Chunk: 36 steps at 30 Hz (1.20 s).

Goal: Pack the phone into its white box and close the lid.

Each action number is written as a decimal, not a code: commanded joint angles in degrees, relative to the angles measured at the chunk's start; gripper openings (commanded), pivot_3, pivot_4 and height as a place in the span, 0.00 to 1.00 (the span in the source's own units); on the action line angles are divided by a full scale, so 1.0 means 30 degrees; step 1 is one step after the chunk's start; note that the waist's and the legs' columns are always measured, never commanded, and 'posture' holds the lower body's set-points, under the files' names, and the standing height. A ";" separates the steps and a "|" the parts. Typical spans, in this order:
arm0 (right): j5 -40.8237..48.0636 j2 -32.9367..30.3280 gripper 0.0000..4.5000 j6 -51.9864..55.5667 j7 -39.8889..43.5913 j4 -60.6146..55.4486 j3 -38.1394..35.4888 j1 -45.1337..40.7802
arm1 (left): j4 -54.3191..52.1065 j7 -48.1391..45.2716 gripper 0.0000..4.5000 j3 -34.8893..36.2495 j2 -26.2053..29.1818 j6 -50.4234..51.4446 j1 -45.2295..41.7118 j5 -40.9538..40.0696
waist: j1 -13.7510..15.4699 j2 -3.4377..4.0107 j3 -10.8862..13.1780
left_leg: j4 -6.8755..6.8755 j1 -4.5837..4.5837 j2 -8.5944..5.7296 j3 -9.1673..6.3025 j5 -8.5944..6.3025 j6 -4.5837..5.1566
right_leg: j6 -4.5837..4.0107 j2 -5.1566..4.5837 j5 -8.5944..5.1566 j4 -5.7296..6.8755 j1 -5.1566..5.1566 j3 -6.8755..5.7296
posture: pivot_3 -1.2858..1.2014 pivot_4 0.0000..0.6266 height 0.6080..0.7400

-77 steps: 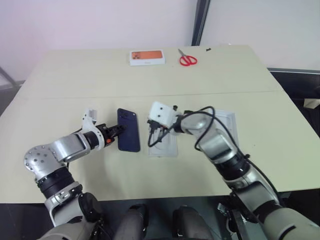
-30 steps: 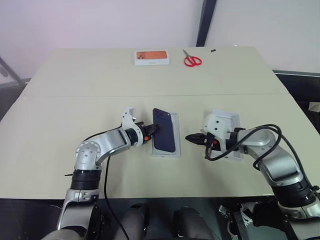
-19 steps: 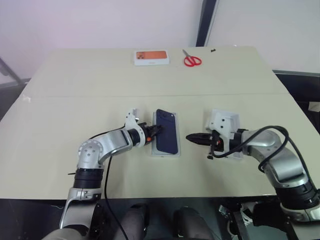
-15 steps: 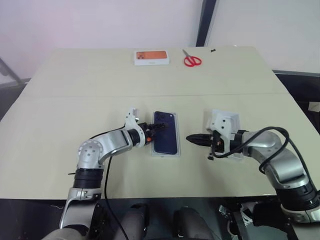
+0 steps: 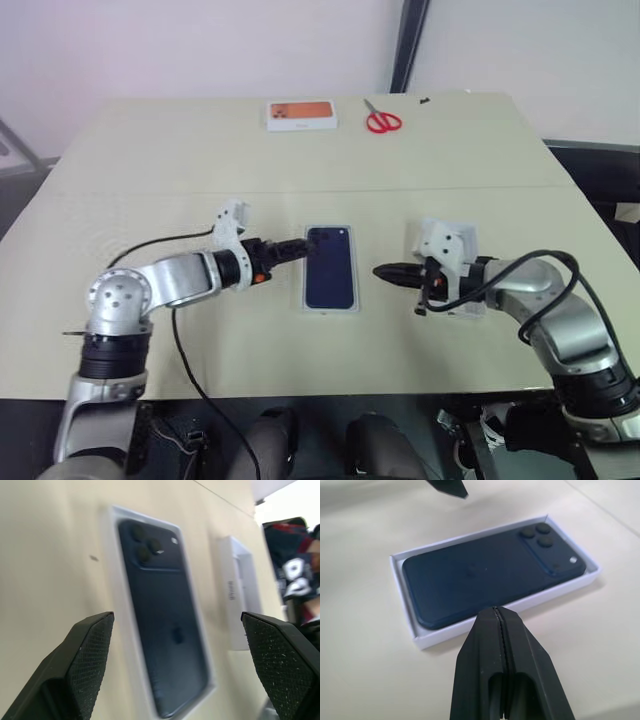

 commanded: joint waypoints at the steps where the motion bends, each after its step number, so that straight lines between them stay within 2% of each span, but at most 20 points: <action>1: -0.0933 -0.0016 0.00 0.0033 -0.0805 0.0791 0.0394 -0.1031 | -0.1861 -0.2460 0.65 -0.0224 0.1785 -0.0231 -0.0151 0.3487 | 0.0006 -0.0002 0.0003 | -0.0002 0.0000 0.0000 0.0000 0.0000 0.0000 | -0.0001 0.0000 0.0000 -0.0003 0.0000 0.0000 | 0.52 0.24 1.00; 6: -0.1852 0.0399 0.00 0.1687 -0.1945 0.1507 0.1421 -0.2402 | -0.4325 -0.7927 0.06 -0.4192 0.5059 -0.3231 0.1098 1.2077 | -0.0046 0.0019 0.0002 | -0.0046 0.0004 -0.0002 0.0021 0.0002 -0.0003 | -0.0006 0.0000 -0.0003 -0.0016 -0.0012 0.0015 | 0.52 0.24 1.00; 7: -0.2085 0.0429 0.00 0.1933 -0.2081 0.1392 0.1744 -0.2557 | -0.4399 -0.8931 0.00 -0.4907 0.5318 -0.3850 0.1181 1.3301 | -0.0025 0.0022 0.0003 | -0.0055 0.0004 -0.0001 0.0021 0.0003 -0.0005 | -0.0008 0.0000 -0.0003 -0.0022 -0.0012 0.0012 | 0.52 0.24 1.00; 13: -0.4421 0.1088 0.00 0.2818 -0.3702 0.1144 0.4128 -0.3554 | -0.3470 -1.2753 0.00 -0.7900 0.4450 -0.5014 0.0396 1.7775 | 0.0050 0.0019 0.0006 | -0.0054 -0.0006 0.0000 0.0017 0.0001 -0.0002 | -0.0010 -0.0013 -0.0004 -0.0043 -0.0010 0.0007 | 0.52 0.24 1.00; 17: -0.5172 0.1911 0.00 0.3163 -0.4171 0.1376 0.5127 -0.3940 | -0.2392 -1.4100 0.00 -0.9457 0.2827 -0.5276 -0.0596 2.0078 | 0.0025 0.0019 0.0007 | -0.0055 -0.0012 -0.0001 0.0017 -0.0001 0.0002 | -0.0008 -0.0011 -0.0003 -0.0042 -0.0014 0.0005 | 0.52 0.24 1.00; 24: -0.6042 0.2488 0.00 0.3326 -0.4365 0.1347 0.5854 -0.4148 | -0.1478 -1.4998 0.00 -0.9552 -0.0135 -0.4652 -0.1215 2.1728 | 0.0072 0.0020 0.0006 | -0.0031 -0.0010 -0.0001 0.0013 -0.0039 0.0069 | -0.0006 -0.0010 -0.0002 -0.0032 -0.0007 -0.0004 | 0.52 0.24 1.00; 28: -0.6081 0.1969 0.00 0.3634 -0.4025 0.0869 0.5426 -0.3895 | -0.1567 -1.5376 0.00 -0.9839 -0.1282 -0.4295 -0.1347 2.2500 | 0.0101 0.0021 0.0004 | 0.0002 -0.0008 -0.0003 0.0003 -0.0059 0.0104 | -0.0003 -0.0011 -0.0001 -0.0025 0.0018 -0.0013 | 0.52 0.24 1.00; 36: -0.5549 -0.0610 0.00 0.4457 -0.2732 -0.1477 0.4049 -0.1945 | -0.0332 -1.6802 0.00 -1.1049 -0.4203 -0.4153 -0.2541 2.3806 | 0.0234 0.0021 0.0004 | 0.0022 -0.0017 -0.0015 -0.0001 -0.0075 0.0131 | 0.0000 -0.0022 -0.0001 -0.0037 0.0030 -0.0023 | 0.52 0.24 1.00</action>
